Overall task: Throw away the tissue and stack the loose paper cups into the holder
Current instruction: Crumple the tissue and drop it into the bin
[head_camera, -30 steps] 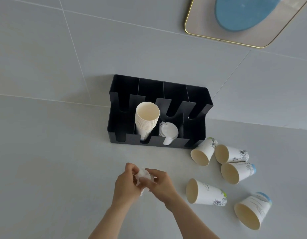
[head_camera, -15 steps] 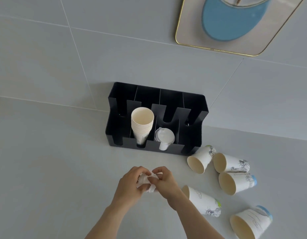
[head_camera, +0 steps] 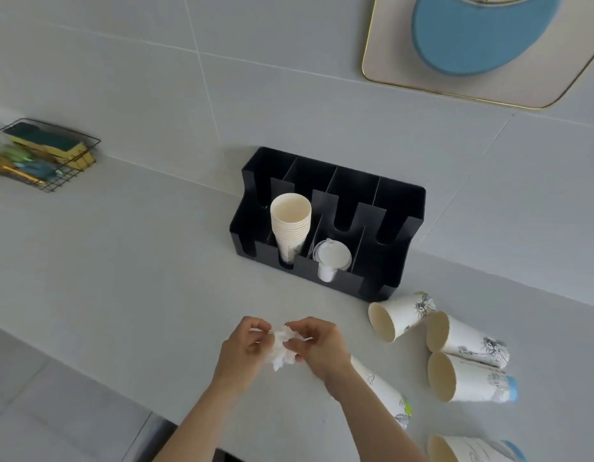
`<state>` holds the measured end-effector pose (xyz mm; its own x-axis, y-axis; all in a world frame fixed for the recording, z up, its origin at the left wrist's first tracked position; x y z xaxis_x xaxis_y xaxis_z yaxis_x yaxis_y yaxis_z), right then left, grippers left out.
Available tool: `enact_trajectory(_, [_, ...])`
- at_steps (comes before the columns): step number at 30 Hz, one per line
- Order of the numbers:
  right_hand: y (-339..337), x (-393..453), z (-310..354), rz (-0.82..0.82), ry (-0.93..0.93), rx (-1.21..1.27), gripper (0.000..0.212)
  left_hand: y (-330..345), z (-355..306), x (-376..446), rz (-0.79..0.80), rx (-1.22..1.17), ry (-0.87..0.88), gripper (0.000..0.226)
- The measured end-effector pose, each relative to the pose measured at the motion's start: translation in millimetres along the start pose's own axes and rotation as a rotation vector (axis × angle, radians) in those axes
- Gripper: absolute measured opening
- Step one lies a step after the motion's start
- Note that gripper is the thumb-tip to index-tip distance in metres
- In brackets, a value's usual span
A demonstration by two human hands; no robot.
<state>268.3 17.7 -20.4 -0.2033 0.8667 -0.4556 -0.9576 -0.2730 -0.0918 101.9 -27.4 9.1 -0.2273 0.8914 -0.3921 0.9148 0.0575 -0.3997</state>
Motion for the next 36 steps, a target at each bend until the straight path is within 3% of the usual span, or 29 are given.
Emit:
enact_trajectory(4, [21.9,-3.5,-4.7,0.073,0.031,0.027,0.025,-15.9,14.9,-27.8,0.047,0.083,0.049,0.033])
enact_trajectory(14, [121.6,-18.5,7.4,0.464,0.077,0.014,0.021,-90.4,66.3,-59.6,-0.261,0.183,0.003,0.021])
enact_trajectory(20, [210.8,-26.1,2.3,0.447,0.029,-0.216,0.028,-147.9,118.9,-81.5,-0.383,0.100,-0.102,0.022])
enact_trajectory(27, [316.6,-45.8,-20.6,0.500,-0.017,-0.460,0.022,-213.5,209.7,-114.1,-0.455,0.014,-0.235,0.030])
enact_trajectory(31, [360.6,-53.8,-53.5,0.529,-0.043,-0.570,0.025,-224.1,269.4,-125.2,-0.457,0.027,-0.300,0.032])
enact_trajectory(36, [386.1,-45.5,-114.8,0.514,0.061,-0.655,0.020,-205.7,333.9,-120.2,-0.434,0.031,-0.385,0.038])
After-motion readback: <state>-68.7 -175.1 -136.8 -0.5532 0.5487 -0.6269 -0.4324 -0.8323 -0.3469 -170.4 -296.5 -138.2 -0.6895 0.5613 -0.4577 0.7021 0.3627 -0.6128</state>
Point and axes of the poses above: each hand's wrist, its own x-axis towards the middle knuckle, its own y-axis out of the palm, z = x × y, the point moved 4 cm from there along x, towards the middle knuckle, and after that the axes turned 2 degrees about z, right-handed, at the moved point
